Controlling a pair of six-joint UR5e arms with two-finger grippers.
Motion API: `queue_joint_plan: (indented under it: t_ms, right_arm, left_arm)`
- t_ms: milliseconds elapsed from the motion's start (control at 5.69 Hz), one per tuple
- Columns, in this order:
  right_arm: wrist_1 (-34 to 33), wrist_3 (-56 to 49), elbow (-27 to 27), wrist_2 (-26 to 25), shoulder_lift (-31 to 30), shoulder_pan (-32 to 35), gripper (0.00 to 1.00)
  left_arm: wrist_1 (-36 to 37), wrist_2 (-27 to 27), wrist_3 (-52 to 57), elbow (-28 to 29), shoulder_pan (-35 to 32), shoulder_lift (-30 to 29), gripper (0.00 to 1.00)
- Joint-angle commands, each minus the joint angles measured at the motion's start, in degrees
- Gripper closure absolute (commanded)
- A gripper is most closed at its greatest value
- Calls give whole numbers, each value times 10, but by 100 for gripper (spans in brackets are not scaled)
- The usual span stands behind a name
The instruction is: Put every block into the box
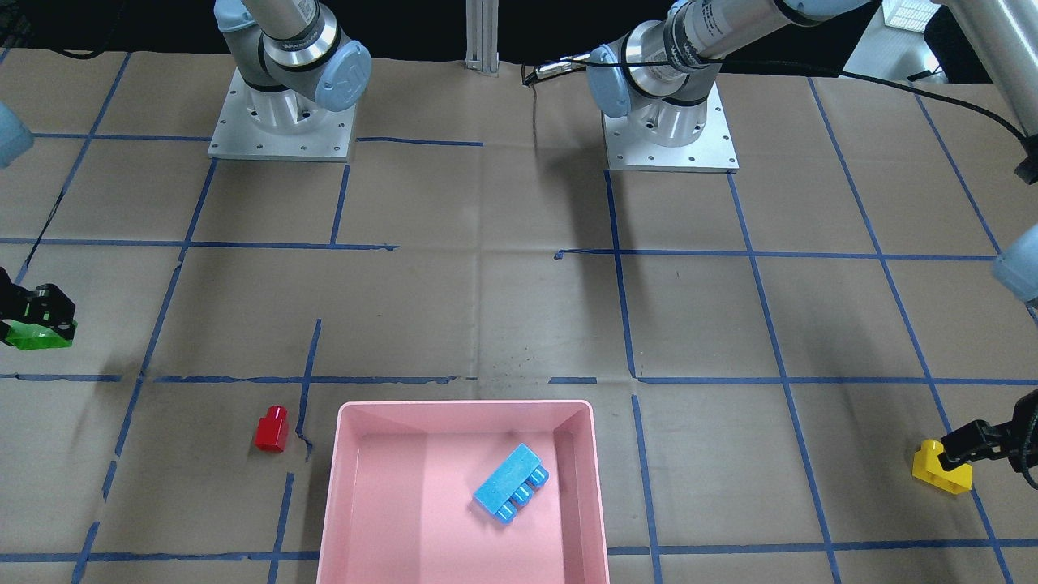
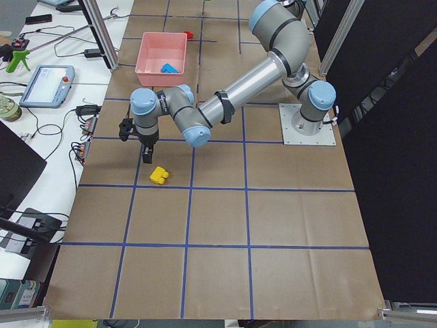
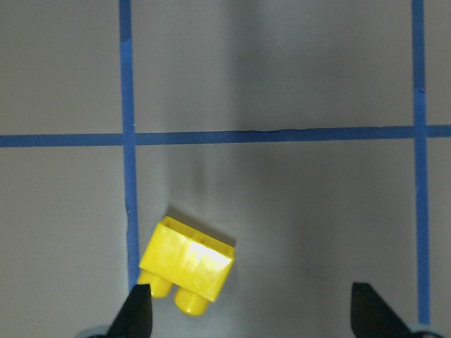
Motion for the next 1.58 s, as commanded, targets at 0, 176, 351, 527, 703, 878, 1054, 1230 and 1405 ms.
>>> queue_joint_plan:
  t_ms: [0, 176, 351, 527, 703, 878, 1054, 1230, 1405]
  right_arm:
    - [0, 0, 0, 0, 0, 0, 49]
    - [0, 0, 0, 0, 0, 0, 49]
    - [0, 0, 0, 0, 0, 0, 49]
    - [0, 0, 0, 0, 0, 0, 49]
    - [0, 0, 0, 0, 0, 0, 49]
    - [0, 0, 0, 0, 0, 0, 49]
    - [0, 0, 0, 0, 0, 0, 49]
    - [0, 0, 0, 0, 0, 0, 49]
    - [0, 0, 0, 0, 0, 0, 49]
  left_arm:
    - [7, 2, 243, -10, 3, -10, 3]
    - [15, 2, 430, -30, 15, -9, 3]
    - [18, -4, 547, -60, 41, 0, 2]
    - [20, -4, 632, -65, 48, 0, 2]
    - [27, -5, 670, -52, 48, -5, 2]
    - [76, -24, 675, -51, 48, -15, 2]
    - [87, -28, 737, -51, 47, -27, 1]
    - [106, -61, 777, -57, 47, -27, 1]
    - [106, -72, 790, -58, 47, -28, 1]
